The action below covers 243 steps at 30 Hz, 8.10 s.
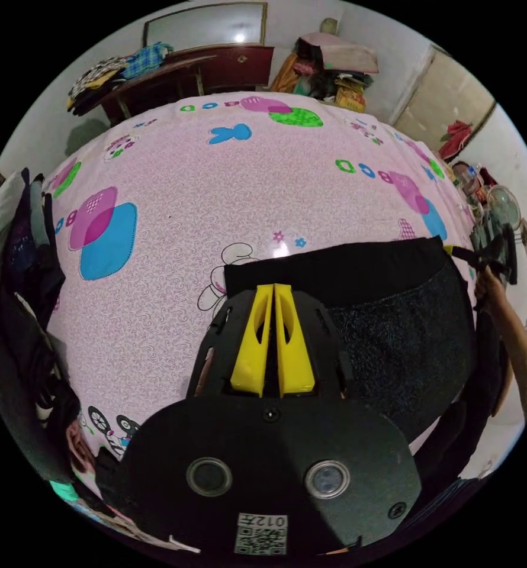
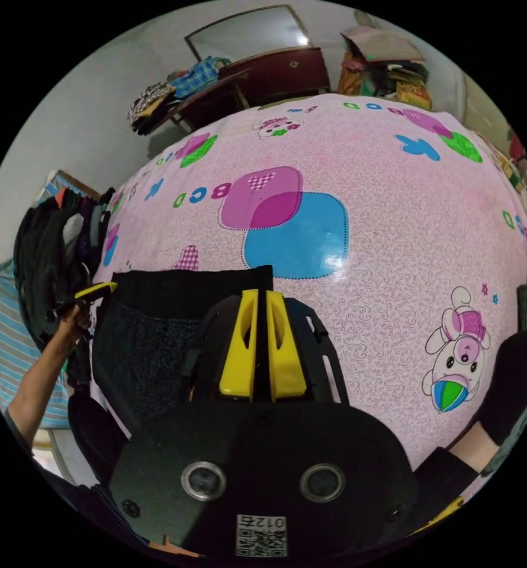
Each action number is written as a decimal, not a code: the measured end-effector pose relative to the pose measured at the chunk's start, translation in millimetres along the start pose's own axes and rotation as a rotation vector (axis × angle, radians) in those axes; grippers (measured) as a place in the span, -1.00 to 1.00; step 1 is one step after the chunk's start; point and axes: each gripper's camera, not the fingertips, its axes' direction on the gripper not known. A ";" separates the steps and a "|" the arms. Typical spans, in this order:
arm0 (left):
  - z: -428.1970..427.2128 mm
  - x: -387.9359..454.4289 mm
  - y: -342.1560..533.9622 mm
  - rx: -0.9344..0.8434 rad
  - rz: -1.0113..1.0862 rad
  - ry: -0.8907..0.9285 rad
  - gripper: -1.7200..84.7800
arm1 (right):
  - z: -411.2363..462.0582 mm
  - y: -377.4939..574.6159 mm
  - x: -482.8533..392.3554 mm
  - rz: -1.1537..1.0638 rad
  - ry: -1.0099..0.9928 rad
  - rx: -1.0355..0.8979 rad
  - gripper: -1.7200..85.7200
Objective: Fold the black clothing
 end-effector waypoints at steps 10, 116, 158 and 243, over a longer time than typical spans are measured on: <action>-22.4 -0.3 4.3 0.051 0.098 0.038 -0.92 | -18.4 13.1 -20.4 -0.167 0.030 0.073 -0.84; -5.8 165.3 107.0 -0.132 0.507 -0.079 -0.96 | 127.7 205.2 -59.7 -0.429 0.141 -0.163 -0.98; -15.6 -216.5 32.0 -0.063 -0.143 0.652 -0.74 | 381.8 392.1 -413.8 -1.158 0.170 -0.029 -0.76; 151.3 292.1 218.5 -0.164 0.430 0.064 -0.75 | -9.4 285.2 105.1 0.502 -0.497 0.270 -0.95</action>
